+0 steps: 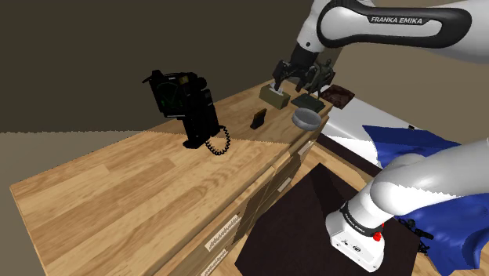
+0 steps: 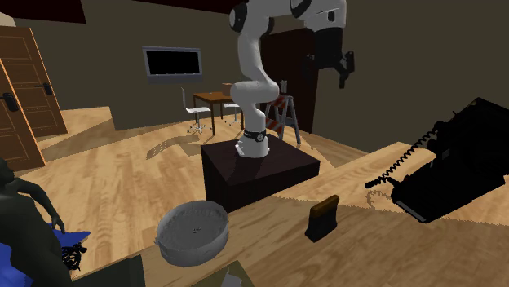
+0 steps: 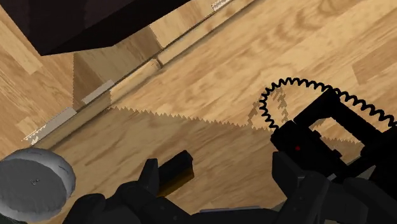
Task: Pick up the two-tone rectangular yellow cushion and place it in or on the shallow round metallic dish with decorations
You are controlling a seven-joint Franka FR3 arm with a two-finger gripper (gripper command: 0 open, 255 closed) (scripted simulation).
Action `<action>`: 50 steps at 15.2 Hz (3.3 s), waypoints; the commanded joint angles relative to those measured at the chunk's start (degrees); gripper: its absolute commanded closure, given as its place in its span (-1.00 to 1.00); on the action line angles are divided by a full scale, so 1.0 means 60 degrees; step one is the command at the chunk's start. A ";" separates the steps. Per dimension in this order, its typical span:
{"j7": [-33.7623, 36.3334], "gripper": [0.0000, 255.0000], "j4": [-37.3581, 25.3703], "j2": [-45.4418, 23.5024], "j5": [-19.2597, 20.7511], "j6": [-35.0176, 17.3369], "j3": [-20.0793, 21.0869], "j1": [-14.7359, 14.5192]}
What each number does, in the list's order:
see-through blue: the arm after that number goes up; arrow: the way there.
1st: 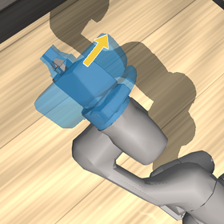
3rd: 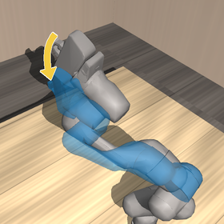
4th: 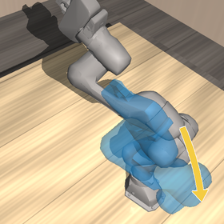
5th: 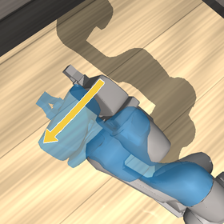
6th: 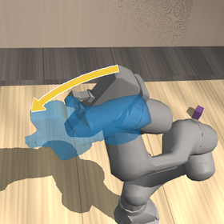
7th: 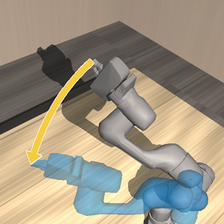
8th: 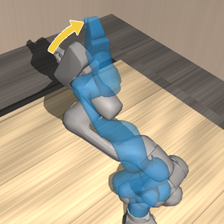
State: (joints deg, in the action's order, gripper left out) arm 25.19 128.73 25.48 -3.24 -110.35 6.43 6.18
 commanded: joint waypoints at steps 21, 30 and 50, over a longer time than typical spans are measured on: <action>0.5998 -1.00 -0.2397 -0.6747 -0.0968 -0.3920 -0.0536 0.1338; 0.6197 -1.00 -0.2480 -0.7755 -0.1146 -0.4835 -0.0555 0.1324; 0.6236 1.00 -0.2522 -0.7589 -0.1122 -0.4628 -0.0565 0.1322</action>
State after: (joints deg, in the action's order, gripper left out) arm 62.51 113.78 -20.30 -10.03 -138.63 3.03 14.15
